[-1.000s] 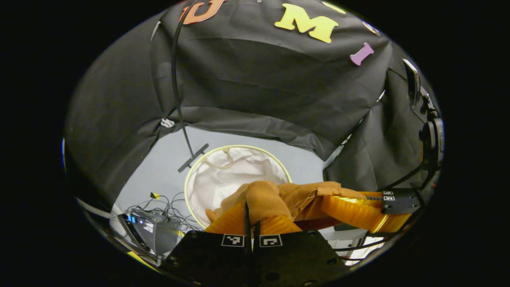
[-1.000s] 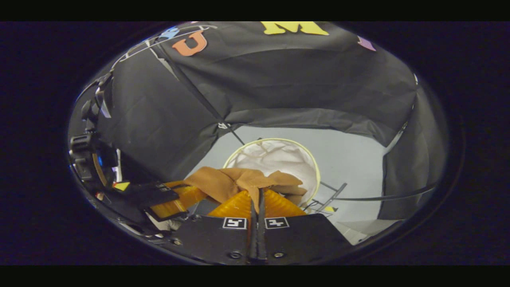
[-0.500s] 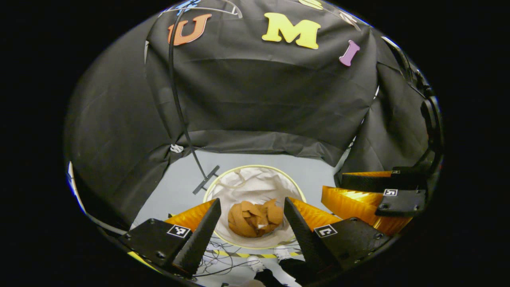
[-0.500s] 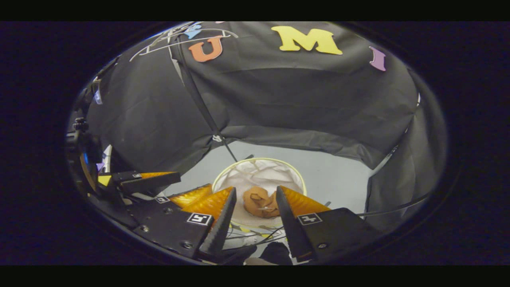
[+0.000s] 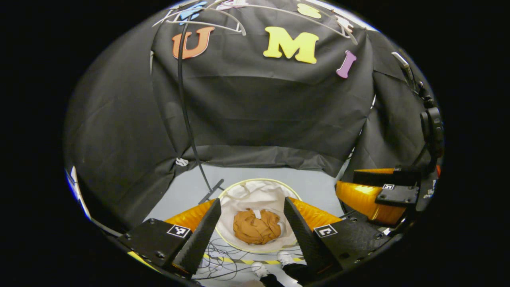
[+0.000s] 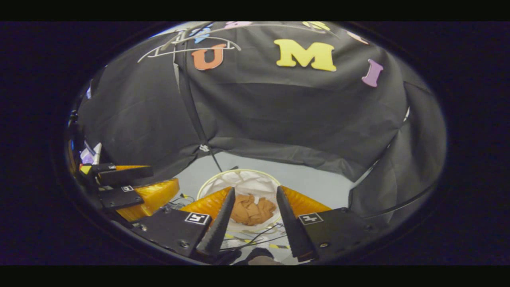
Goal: Grasp the clothes on the hanger with both hands and then place them into the laundry hamper below.
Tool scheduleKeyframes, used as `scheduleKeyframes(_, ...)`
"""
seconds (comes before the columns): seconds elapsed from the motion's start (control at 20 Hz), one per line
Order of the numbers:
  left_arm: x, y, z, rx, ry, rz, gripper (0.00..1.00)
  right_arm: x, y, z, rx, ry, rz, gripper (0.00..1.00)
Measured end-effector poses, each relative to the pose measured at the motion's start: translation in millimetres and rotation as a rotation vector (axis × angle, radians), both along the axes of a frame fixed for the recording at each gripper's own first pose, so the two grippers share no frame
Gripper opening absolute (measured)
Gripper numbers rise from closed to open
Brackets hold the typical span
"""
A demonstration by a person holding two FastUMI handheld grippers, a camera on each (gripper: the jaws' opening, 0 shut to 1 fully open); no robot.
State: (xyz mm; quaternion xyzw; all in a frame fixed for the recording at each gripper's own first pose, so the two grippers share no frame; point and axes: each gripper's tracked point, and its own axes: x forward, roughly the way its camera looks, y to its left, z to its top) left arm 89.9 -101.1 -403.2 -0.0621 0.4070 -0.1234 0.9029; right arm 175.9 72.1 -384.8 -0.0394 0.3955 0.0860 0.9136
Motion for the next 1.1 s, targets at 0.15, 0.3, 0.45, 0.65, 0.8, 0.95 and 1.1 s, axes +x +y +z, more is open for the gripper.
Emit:
scheduleKeyframes(0.15, 6.2, 13.3, 29.4, -0.003, -0.086, 0.022, 1.00, -1.0, -4.0, 52.1, -0.055, -0.125, 0.018, 0.72)
scheduleKeyframes(0.3, 16.3, 26.2, 65.5, 0.018, -0.197, 0.034, 1.00, -4.3, -2.6, 106.9, -0.049, -0.232, 0.005, 0.92)
scheduleKeyframes(0.45, 22.8, 34.0, 110.1, 0.039, -0.311, 0.059, 0.97, -13.2, -9.2, 165.2, -0.020, -0.338, 0.000, 0.86)
scheduleKeyframes(0.65, 20.7, 38.8, 187.4, 0.049, -0.467, 0.092, 0.97, -34.9, -20.3, 244.2, 0.021, -0.475, 0.005, 0.92)
scheduleKeyframes(0.8, 3.7, 36.1, 244.1, 0.093, -0.582, 0.104, 0.99, -57.2, -41.3, 292.1, 0.063, -0.565, 0.010, 1.00)
scheduleKeyframes(0.95, -34.8, 33.6, 295.4, 0.116, -0.666, 0.138, 0.96, -92.3, -73.1, 335.6, 0.132, -0.638, -0.003, 1.00)
scheduleKeyframes(1.1, -67.8, 24.5, 336.5, 0.102, -0.687, 0.181, 0.98, -128.7, -104.7, 361.8, 0.202, -0.676, -0.014, 1.00)
